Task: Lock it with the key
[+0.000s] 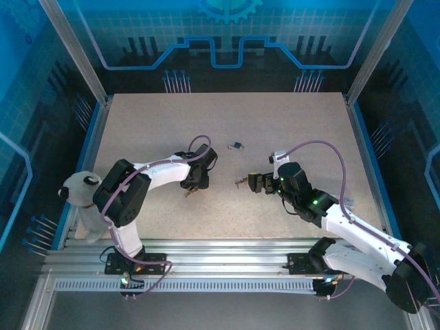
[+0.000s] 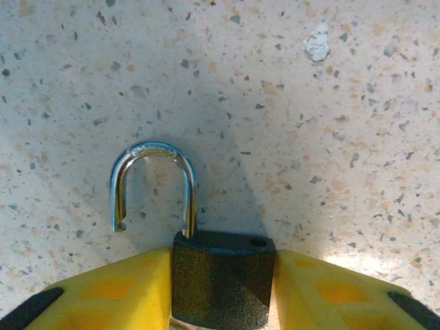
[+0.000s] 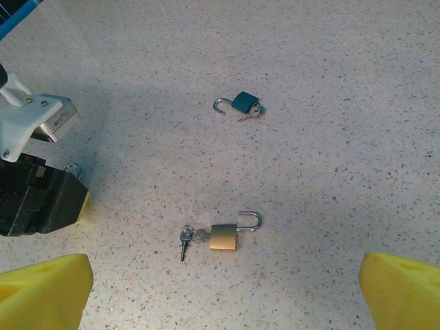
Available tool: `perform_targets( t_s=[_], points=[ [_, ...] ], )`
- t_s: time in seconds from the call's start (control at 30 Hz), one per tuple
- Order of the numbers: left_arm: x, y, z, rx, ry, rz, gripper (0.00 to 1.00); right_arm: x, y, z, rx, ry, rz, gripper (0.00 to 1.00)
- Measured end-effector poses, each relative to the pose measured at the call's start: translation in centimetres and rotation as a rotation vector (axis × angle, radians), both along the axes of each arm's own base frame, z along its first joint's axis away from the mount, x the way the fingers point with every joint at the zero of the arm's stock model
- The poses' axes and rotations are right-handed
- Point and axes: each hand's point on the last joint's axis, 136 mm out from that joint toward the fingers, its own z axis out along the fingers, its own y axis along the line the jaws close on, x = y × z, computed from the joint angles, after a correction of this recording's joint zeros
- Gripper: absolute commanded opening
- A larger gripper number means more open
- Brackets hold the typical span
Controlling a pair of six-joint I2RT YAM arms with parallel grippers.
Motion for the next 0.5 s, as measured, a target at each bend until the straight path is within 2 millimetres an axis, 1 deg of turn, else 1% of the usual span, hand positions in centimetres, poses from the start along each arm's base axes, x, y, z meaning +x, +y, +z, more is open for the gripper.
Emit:
perform_targets(
  t_s=[0.27, 0.37, 0.43, 0.5],
  points=[
    [0.04, 0.05, 0.01, 0.004, -0.003, 0.001, 0.38, 0.00, 0.00, 0.01, 0.000, 0.000, 0.000, 1.00],
    [0.04, 0.06, 0.00, 0.004, -0.003, 0.001, 0.37, 0.00, 0.01, 0.01, 0.000, 0.000, 0.000, 1.00],
    [0.03, 0.06, -0.01, 0.004, -0.003, 0.001, 0.33, 0.00, 0.01, 0.01, 0.001, 0.000, 0.000, 1.00],
    [0.06, 0.10, 0.11, 0.005, -0.007, -0.002, 0.31, 0.00, 0.01, 0.01, 0.002, 0.000, 0.000, 1.00]
  ],
)
